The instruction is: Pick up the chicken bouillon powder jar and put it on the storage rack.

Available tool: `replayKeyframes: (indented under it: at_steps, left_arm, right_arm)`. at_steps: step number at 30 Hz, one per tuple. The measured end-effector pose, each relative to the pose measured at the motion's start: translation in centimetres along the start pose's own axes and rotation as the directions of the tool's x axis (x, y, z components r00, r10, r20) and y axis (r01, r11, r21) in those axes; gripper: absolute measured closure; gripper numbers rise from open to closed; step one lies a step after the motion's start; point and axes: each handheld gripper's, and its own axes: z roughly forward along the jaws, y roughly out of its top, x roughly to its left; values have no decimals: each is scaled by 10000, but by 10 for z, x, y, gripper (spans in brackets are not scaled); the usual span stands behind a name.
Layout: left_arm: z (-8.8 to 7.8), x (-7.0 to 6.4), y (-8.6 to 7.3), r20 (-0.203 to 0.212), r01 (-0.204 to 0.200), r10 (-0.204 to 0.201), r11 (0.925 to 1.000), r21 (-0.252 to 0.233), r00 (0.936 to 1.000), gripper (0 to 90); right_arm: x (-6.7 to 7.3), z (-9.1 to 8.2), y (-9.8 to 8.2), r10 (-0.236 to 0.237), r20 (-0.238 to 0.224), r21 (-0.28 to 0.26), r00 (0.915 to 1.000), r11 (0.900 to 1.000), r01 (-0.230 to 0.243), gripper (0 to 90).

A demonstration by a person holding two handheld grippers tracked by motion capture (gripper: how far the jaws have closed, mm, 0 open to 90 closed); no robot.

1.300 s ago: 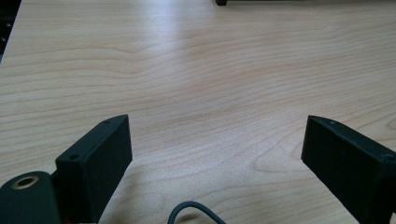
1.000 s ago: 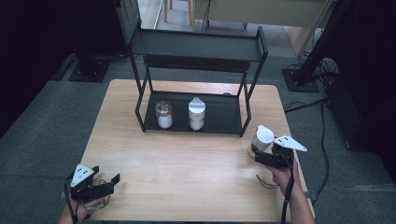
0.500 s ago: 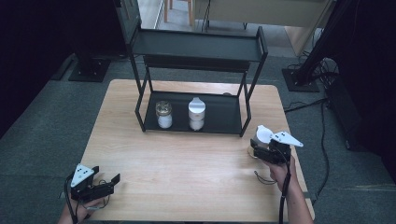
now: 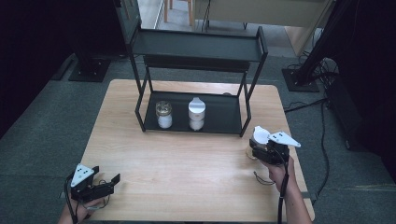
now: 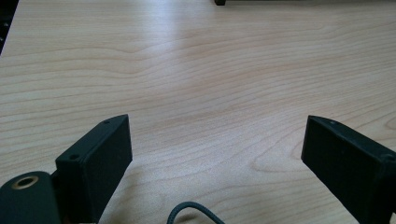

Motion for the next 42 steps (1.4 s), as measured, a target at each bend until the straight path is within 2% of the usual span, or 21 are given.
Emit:
replayKeyframes:
  at_steps: [13,26,42]
  left_arm:
    - [0,0,0,24,-17,17,10000,-16,10000,88]
    - [-1,0,0,66,-63,63,10000,-21,10000,88]
    - [-1,-1,-1,166,-113,114,9999,-62,9998,88]
  right_arm:
    - [24,2,12,-182,-389,-178,9991,9997,176,303]
    - [50,15,26,-231,-713,-241,9972,9995,214,303]
    - [71,38,49,-224,-645,-190,9977,9996,212,303]
